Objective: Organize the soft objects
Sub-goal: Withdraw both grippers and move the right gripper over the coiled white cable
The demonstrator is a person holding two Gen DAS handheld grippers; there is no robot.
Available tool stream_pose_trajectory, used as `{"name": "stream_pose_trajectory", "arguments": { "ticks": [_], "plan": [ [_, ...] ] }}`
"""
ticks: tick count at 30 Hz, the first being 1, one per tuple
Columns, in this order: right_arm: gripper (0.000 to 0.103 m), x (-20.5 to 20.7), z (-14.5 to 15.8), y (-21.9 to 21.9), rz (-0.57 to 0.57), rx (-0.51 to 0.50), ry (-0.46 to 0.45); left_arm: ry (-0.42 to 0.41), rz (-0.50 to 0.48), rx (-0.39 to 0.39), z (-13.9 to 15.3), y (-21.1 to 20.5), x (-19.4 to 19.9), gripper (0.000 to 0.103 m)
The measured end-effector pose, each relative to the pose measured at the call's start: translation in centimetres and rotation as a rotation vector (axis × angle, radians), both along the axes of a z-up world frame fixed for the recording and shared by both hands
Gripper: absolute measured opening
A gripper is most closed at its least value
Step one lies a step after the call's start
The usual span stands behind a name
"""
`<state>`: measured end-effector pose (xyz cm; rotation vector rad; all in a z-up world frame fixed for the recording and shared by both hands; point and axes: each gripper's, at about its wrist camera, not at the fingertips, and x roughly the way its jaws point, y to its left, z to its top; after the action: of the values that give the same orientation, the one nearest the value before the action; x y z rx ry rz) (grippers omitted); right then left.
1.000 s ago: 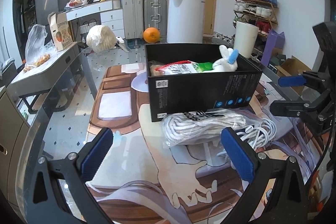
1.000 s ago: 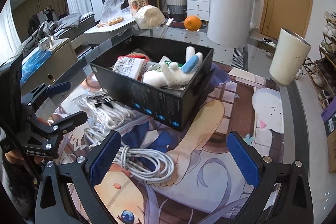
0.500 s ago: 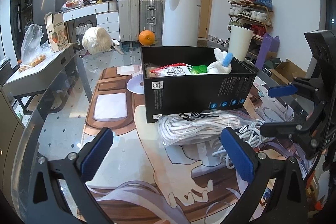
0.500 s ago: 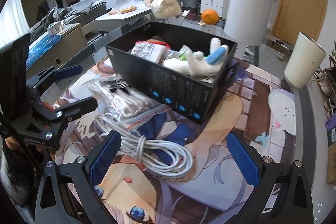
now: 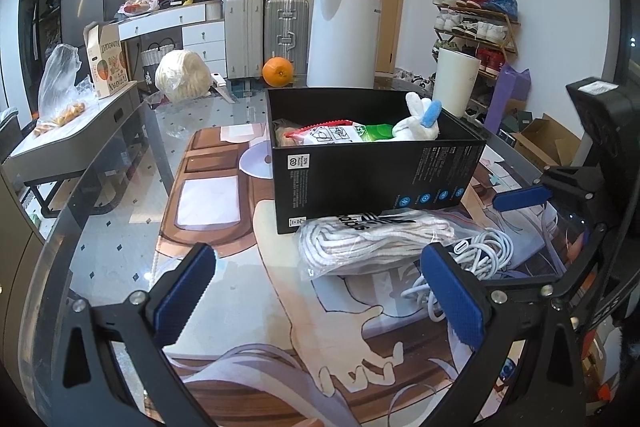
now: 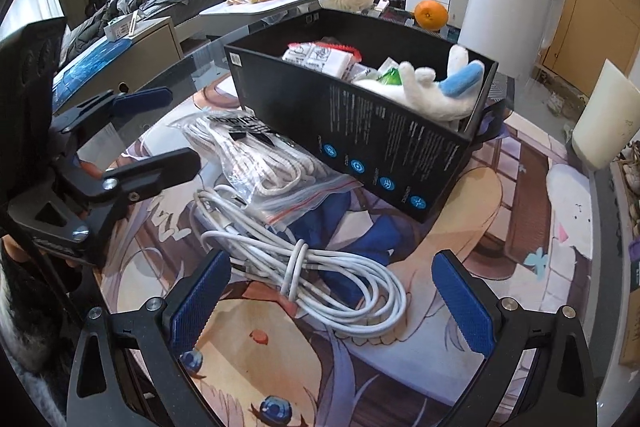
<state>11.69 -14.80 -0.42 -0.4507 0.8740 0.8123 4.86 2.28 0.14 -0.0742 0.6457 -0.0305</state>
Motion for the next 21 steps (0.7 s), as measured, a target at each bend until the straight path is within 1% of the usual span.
{"name": "stream_pose_trajectory", "arguments": {
  "ticks": [6,12,17,21],
  "plan": [
    [0.102,0.4,-1.3,0.6,-0.011,-0.012,0.013,0.004,-0.001,0.003,0.0,-0.1,0.1,0.103],
    [0.102,0.1,-2.0,1.5,0.057,0.014,0.074,0.005,-0.002,0.008,0.0,-0.2,0.0,0.103],
    [0.102,-0.9,-2.1,2.4,0.116,0.005,0.078,0.005,-0.003,0.006,0.0,-0.2,0.0,0.103],
    [0.101,-1.0,-2.1,2.8,0.114,0.011,0.054,0.005,-0.005,0.006,0.0,-0.2,0.1,0.103]
  ]
}}
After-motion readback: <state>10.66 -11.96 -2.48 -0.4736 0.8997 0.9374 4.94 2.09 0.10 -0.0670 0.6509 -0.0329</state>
